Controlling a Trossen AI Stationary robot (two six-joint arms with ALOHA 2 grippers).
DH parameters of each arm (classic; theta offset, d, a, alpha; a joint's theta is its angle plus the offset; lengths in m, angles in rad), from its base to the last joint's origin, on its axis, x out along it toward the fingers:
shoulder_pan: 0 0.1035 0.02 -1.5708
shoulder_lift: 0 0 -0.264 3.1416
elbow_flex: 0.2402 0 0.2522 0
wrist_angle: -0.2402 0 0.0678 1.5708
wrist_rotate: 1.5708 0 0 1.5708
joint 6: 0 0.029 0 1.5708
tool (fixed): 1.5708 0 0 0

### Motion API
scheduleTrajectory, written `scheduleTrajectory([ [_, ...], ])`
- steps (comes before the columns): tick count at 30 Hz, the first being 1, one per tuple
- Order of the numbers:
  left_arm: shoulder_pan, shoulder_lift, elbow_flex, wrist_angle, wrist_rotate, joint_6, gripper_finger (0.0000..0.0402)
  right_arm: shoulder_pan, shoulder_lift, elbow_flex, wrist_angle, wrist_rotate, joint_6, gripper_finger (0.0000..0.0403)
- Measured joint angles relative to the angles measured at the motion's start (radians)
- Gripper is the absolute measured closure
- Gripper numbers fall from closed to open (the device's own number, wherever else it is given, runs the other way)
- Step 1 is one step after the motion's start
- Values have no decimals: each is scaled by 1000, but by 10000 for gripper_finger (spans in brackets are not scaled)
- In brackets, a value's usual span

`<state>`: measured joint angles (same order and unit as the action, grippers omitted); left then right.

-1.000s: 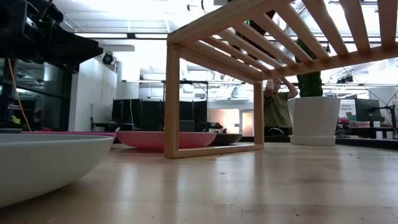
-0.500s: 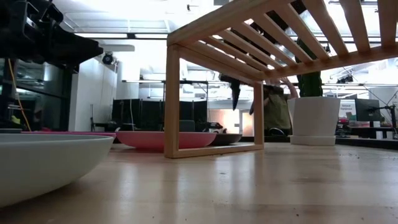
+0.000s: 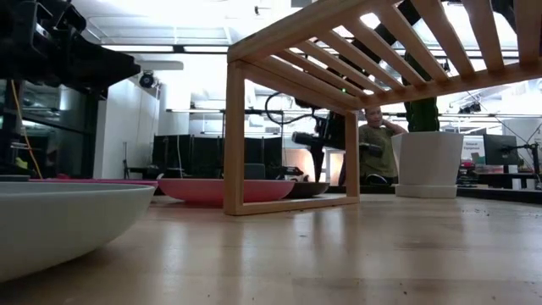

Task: Place and stack plates onto a shelf
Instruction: Put the right black plate on the shelf

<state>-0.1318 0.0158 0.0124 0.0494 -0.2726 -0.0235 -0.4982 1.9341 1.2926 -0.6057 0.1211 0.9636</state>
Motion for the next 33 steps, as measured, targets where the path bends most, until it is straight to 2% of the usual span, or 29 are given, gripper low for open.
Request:
scheduleTrajectory([
  [7, 0, 0, 0, 0, 0, 0, 289, 0, 43, 0, 31, 0, 45, 189],
  [10, 0, 0, 0, 0, 0, 0, 289, 0, 57, 0, 37, 3, 53, 206],
  [13, 0, 0, 0, 0, 0, 0, 289, 0, 60, 0, 39, 6, 53, 252],
  [18, 0, 0, 0, 0, 0, 0, 289, 0, 55, 2, 38, 21, 29, 372],
  [19, 0, 0, 0, 0, 0, 0, 289, 0, 52, 2, 42, 22, 15, 386],
  [33, 0, 0, 0, 0, 0, 0, 289, -44, -102, 35, 29, 36, -155, 402],
])
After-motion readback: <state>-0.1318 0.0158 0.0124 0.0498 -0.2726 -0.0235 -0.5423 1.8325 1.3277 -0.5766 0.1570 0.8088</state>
